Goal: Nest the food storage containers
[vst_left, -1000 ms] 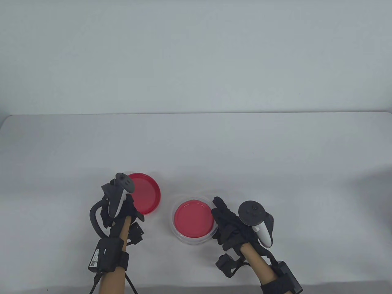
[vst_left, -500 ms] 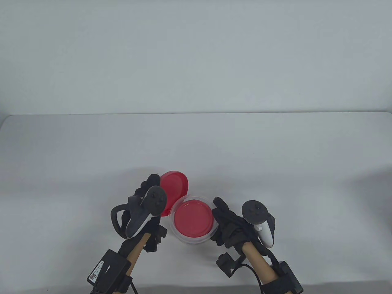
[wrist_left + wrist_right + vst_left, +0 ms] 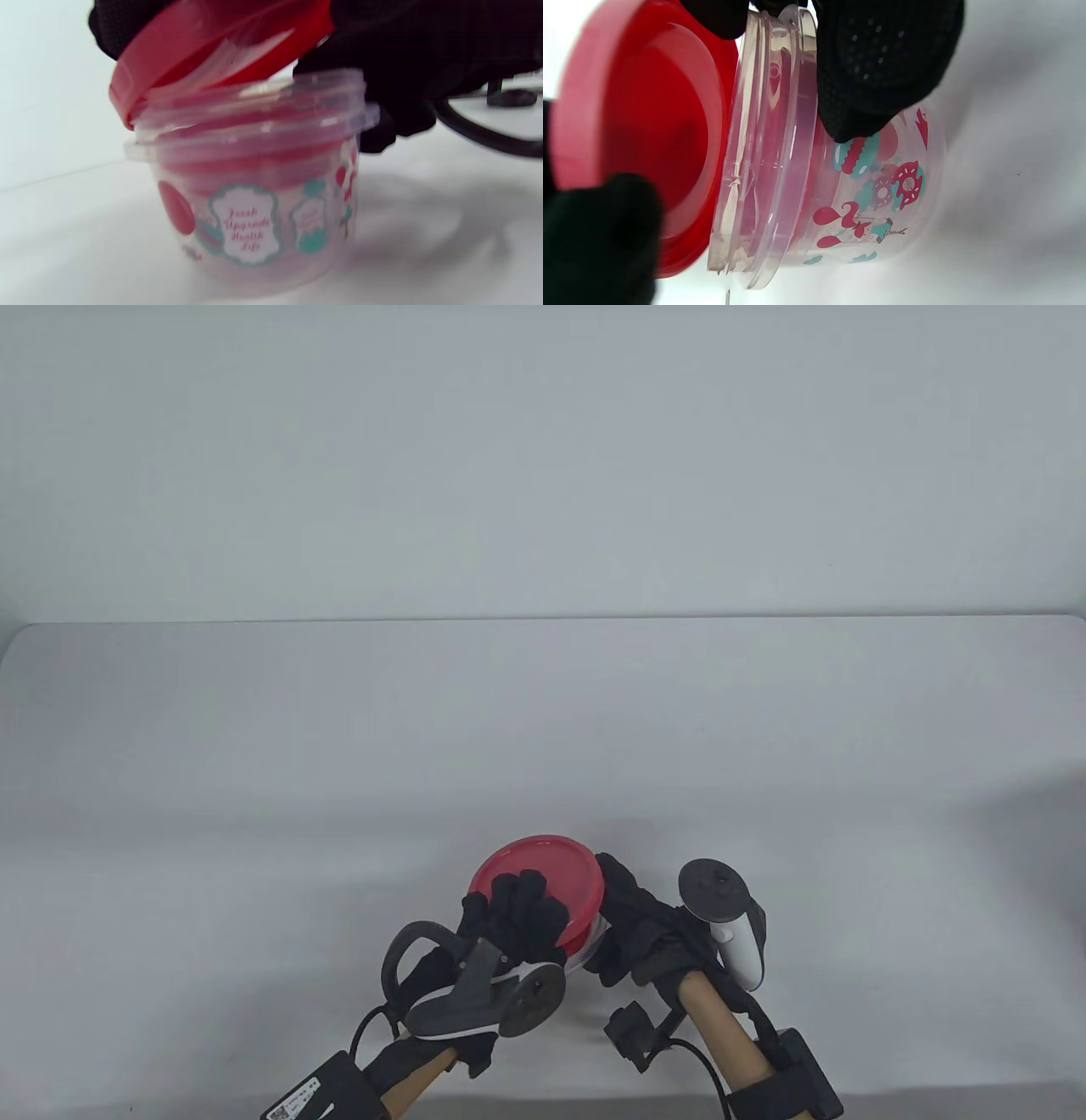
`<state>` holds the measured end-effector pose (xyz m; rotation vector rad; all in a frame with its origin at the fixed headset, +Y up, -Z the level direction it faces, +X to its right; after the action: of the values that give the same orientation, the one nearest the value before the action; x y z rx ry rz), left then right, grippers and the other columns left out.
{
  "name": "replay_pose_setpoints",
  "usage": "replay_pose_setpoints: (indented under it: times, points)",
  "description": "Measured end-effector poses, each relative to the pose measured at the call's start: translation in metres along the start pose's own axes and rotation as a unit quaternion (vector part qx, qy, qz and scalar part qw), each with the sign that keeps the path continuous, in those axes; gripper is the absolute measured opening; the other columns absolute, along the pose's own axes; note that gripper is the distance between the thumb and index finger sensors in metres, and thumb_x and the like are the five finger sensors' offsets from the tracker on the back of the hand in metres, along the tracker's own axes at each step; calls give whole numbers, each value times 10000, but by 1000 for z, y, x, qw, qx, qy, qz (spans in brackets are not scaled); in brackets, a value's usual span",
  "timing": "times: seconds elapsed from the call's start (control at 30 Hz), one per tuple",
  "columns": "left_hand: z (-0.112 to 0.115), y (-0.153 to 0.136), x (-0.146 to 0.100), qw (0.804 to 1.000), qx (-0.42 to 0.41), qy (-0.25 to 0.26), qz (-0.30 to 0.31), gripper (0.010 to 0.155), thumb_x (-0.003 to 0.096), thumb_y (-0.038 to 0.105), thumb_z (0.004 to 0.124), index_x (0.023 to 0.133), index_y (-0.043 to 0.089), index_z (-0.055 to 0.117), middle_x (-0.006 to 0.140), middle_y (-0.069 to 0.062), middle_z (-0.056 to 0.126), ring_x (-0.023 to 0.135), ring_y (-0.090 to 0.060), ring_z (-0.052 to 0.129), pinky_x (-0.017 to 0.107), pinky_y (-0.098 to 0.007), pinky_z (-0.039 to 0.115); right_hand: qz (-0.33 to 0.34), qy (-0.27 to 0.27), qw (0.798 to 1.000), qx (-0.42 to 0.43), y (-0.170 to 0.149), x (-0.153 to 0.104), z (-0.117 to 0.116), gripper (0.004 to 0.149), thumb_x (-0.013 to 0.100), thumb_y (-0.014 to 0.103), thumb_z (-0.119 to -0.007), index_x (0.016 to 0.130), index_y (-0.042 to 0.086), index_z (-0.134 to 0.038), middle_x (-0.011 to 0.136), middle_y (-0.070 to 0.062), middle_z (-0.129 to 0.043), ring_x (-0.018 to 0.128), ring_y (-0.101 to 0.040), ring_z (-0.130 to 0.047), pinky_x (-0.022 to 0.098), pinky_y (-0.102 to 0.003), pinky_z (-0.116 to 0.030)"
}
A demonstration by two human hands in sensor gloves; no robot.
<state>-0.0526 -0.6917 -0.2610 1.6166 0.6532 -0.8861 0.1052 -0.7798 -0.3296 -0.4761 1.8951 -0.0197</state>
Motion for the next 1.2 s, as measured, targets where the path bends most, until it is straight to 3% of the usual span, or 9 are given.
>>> replay_pose_setpoints:
  times: [0.2,0.33,0.47,0.53,0.63,0.77,0.93,1.2]
  points:
    - [8,2,-5,1000,-20,-10,5,565,653,486,484,1056,185,226,1217,-200,384,1094,-465,541,748,-573,583,-4,15,999,38,-4,0,2,577,666,322,-529,1155,85,-336,1076,-349,-429,449,-379,-910,272,-335,-852]
    - [16,8,-3,1000,10,-28,11,558,656,485,488,1061,192,241,1220,-201,367,1094,-478,513,762,-580,557,-23,22,996,78,-10,2,2,553,658,274,-521,1136,40,-370,1083,-334,-419,469,-391,-909,289,-346,-855]
    - [19,12,-2,999,30,-27,12,544,655,476,474,1062,189,254,1219,-206,360,1094,-482,506,765,-582,554,-28,5,998,49,-10,1,5,523,654,261,-539,1109,15,-459,1065,-339,-451,486,-362,-908,300,-332,-850]
    - [19,11,-2,999,20,-26,12,543,655,469,480,1062,188,256,1220,-205,353,1095,-489,492,769,-587,541,-19,-13,1000,-6,-5,0,7,501,649,258,-551,1086,17,-510,1067,-339,-445,586,-395,-853,375,-375,-821]
    - [20,11,-2,999,17,-25,14,540,656,457,480,1061,182,251,1223,-207,332,1117,-475,443,787,-593,491,-15,-21,1000,-18,-3,0,6,460,641,231,-558,1042,7,-535,1083,-332,-351,887,-471,-601,573,-524,-660]
    - [21,14,-1,999,21,-31,18,530,660,447,465,1061,181,242,1226,-198,318,1122,-468,435,783,-593,503,-28,-7,998,52,-10,3,5,411,633,205,-566,967,-34,-559,1081,-324,-288,915,-497,-518,601,-560,-605]
    - [22,13,0,999,12,-39,21,519,663,438,455,1062,188,235,1229,-194,301,1122,-468,420,775,-602,499,-40,27,991,124,-18,6,2,407,635,196,-551,953,-56,-532,1076,-321,-251,923,-510,-475,611,-568,-586]
    - [26,10,0,999,-15,-50,14,504,662,434,450,1071,219,248,1248,-143,284,1144,-441,378,800,-594,441,-45,42,989,138,-20,7,1,401,635,190,-533,945,-64,-522,1073,-327,-224,926,-518,-452,615,-573,-575]
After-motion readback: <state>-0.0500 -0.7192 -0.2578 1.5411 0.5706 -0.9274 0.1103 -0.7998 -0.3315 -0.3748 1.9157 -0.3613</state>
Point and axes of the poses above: the tracker on the back of each hand, its own y axis roughly to the thumb side, its own x axis roughly from the wrist to the fingertips, z = x × y, the point moved 4 cm from there along x, roughly from the wrist to the fingertips
